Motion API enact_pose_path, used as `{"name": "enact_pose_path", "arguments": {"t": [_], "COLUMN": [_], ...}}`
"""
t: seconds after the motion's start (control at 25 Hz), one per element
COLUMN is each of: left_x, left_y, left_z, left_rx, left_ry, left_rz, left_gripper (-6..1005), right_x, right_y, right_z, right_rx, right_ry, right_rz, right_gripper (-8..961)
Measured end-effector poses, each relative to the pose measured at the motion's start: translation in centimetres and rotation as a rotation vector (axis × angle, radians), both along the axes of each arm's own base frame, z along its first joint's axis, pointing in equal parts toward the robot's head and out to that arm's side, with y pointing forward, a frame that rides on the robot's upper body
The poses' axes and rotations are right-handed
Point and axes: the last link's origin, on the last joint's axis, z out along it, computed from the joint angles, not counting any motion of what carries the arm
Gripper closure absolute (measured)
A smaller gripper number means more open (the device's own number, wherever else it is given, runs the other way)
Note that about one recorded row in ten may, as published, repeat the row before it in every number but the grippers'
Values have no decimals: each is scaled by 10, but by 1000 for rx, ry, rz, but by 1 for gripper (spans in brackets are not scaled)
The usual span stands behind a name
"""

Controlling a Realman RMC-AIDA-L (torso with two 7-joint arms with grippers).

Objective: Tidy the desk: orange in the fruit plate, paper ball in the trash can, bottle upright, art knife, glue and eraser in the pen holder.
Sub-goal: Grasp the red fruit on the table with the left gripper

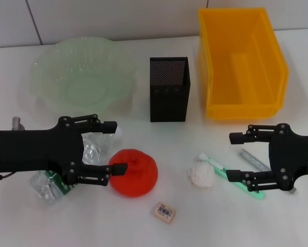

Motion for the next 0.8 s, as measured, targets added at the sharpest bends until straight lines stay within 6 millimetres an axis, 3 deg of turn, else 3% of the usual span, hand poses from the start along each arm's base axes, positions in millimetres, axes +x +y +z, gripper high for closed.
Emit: {"name": "enact_pose_path", "arguments": {"t": [0.8], "left_x": [-2], "left_y": [4], "left_z": [-3], "left_rx": [19], "left_ry": [7], "left_rz": [21], "left_gripper": [142], "right_x": [-3], "right_y": [1], "right_z": [0], "right_rx": [1], "right_ry": [9], "right_rz": [10], "right_gripper": [197]}}
